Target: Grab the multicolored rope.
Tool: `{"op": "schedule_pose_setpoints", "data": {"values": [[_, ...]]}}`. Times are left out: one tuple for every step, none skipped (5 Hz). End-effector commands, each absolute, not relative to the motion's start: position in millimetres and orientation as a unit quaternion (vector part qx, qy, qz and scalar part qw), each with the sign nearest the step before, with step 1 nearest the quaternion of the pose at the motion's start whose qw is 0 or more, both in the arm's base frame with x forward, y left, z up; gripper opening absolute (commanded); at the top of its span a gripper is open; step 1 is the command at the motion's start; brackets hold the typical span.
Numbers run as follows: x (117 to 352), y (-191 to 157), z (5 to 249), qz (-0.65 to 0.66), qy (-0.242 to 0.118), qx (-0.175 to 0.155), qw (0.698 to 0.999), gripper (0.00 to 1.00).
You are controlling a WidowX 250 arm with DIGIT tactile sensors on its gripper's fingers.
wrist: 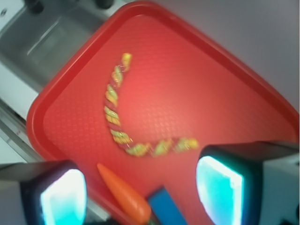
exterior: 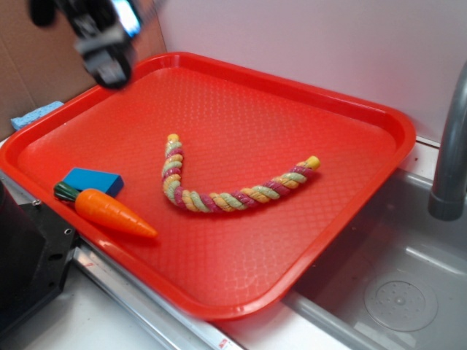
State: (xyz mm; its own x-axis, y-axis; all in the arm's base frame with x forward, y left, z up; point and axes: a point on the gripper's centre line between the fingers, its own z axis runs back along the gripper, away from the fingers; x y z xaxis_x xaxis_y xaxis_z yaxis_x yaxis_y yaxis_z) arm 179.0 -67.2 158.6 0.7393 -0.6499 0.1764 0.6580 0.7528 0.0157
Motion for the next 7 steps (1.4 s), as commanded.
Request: {"op": "schedule_pose_setpoints", "data": {"values": [[191, -99, 99, -0.448, -0.073, -0.042, 0.89, 1.0], [190, -107, 76, -0.459, -0.054, -0.031, 0.886, 1.0], [186, -110, 47, -0.459, -0.025, -0.017, 0.888, 1.0], [181, -109, 30, -0.455, -0.01, -0.006, 0.89, 1.0], [179, -107, 21, -0.451, -0.002, 0.001, 0.892, 0.44], [177, -106, 20, -0.443, 0.002, -0.001, 0.897, 0.0], [177, -106, 20, -0.435, 0.004, 0.0, 0.9, 0.0]]}}
